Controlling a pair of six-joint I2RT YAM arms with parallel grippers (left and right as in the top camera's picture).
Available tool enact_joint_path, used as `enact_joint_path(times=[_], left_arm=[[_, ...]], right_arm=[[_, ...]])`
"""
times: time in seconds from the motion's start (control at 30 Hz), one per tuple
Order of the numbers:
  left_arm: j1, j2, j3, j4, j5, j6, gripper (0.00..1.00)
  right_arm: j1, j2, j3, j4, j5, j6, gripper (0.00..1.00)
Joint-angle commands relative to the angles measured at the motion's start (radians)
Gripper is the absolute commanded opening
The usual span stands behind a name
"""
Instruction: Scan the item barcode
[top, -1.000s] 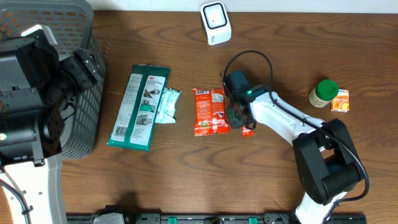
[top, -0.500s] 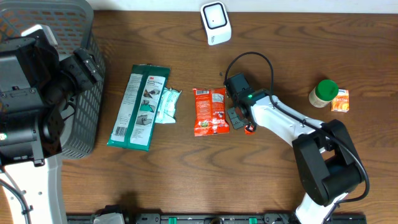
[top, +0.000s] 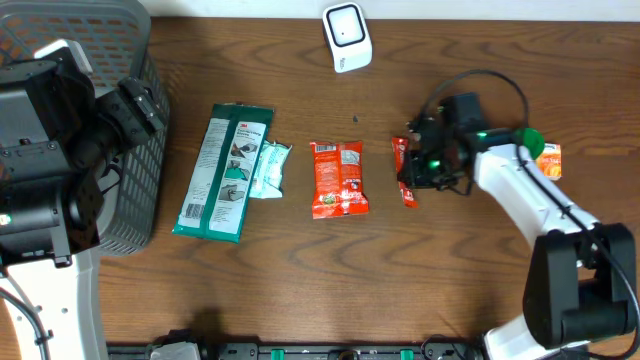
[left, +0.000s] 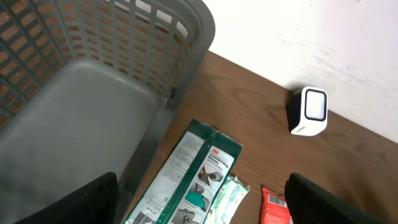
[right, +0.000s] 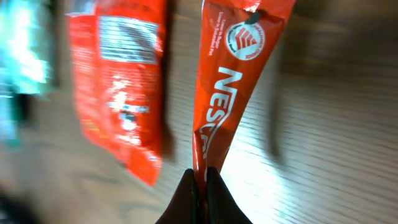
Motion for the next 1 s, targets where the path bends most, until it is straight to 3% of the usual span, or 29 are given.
enact_joint_path(times=[0.0,0.13,0.27,0.47,0.57,0.67,0.73,0.97], left_arm=[[0.004,0.0,0.0,-0.002,0.006,0.009,0.85],[0.004,0.0,0.0,-0.002,0.006,0.009,0.86],[0.004,0.0,0.0,-0.002,0.006,0.009,0.85],[0.004,0.0,0.0,-0.002,0.006,0.009,0.85],[0.004,0.0,0.0,-0.002,0.006,0.009,0.86],[0.004,0.0,0.0,-0.002,0.006,0.009,0.85],[0.004,0.0,0.0,-0.002,0.006,0.009,0.85],[0.004,0.0,0.0,-0.002,0.006,0.009,0.85]], right_arm=[[-0.053,0.071,-0.064,0.058,-0.333,-0.018,0.01],[-0.098,0.157,-0.124,0.19,-0.485,-0.018,0.01],[-0.135,0.233,-0.137,0.231,-0.489,-0.018,0.02],[-0.169,0.259,-0.136,0.24,-0.488,-0.026,0.27],[-0.176,0.259,-0.136,0.239,-0.484,-0.026,0.31],[-0.176,0.259,-0.131,0.235,-0.477,-0.026,0.29],[-0.176,0.259,-0.124,0.222,-0.426,-0.025,0.21],[-0.18,0.259,-0.111,0.202,-0.342,-0.025,0.19]])
